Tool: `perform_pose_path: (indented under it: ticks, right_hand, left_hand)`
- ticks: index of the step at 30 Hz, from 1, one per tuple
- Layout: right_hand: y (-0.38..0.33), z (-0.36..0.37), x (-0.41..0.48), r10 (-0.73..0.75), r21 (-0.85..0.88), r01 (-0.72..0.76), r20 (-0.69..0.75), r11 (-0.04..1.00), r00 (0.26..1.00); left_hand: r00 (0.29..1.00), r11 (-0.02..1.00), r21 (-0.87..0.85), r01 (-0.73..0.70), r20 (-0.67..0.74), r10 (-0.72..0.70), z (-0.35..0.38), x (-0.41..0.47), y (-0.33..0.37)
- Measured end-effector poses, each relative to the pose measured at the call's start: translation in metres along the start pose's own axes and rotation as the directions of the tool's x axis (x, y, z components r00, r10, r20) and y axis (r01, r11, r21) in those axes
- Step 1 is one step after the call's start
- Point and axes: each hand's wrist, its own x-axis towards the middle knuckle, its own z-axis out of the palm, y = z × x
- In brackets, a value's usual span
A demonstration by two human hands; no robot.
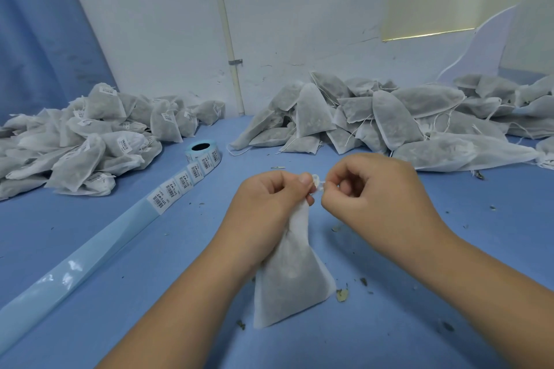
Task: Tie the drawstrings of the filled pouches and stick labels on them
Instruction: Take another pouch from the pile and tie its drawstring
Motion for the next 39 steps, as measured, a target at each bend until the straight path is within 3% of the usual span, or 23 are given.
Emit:
perform_pose_path:
  ticks: [3,7,11,15,19,23,27,31,34,39]
  right_hand:
    - [0.01,-0.006,0.007,0.087,0.138,-0.086,-0.001,0.987,0.996]
    - [0.017,-0.007,0.01,0.099,0.176,-0.103,0.031,0.979,0.995]
    - [0.021,-0.008,0.014,0.138,0.293,-0.139,0.024,0.946,0.99]
    - [0.026,-0.015,0.02,0.238,0.351,-0.205,-0.052,0.913,0.97]
    - [0.028,-0.018,0.023,0.278,0.373,-0.219,-0.112,0.902,0.954]
    - [0.025,-0.018,0.022,0.244,0.404,-0.16,-0.165,0.901,0.956]
    - [0.014,-0.016,0.015,0.092,0.39,-0.008,-0.197,0.921,0.976]
    - [0.003,-0.01,0.006,-0.122,0.245,0.162,-0.17,0.956,0.978]
    - [-0.003,-0.002,-0.003,-0.265,0.13,0.275,-0.087,0.953,0.96]
    - [-0.005,0.005,-0.012,-0.401,-0.057,0.401,0.023,0.914,0.916]
  left_hand:
    - [0.999,1.0,0.005,0.005,-0.032,-0.005,-0.006,0.004,-0.001]
    - [0.999,0.999,0.037,0.031,0.007,-0.032,-0.009,0.007,-0.005]
    - [0.981,0.996,0.047,0.08,0.173,-0.087,-0.015,0.007,-0.008]
    - [0.901,0.985,0.108,0.133,0.401,-0.165,-0.024,0.008,-0.014]
    - [0.842,0.972,0.168,0.167,0.488,-0.229,-0.024,0.006,-0.015]
    - [0.93,0.948,0.316,0.039,0.336,-0.15,-0.015,0.005,-0.015]
    - [0.995,0.937,0.348,-0.023,0.098,-0.012,-0.003,0.006,-0.017]
    - [0.978,0.925,0.38,-0.013,-0.187,0.091,0.001,0.007,-0.017]
    - [0.969,0.936,0.351,-0.018,-0.225,0.103,0.004,0.005,-0.015]
    - [0.986,0.953,0.299,-0.041,-0.142,0.087,0.004,0.004,-0.01]
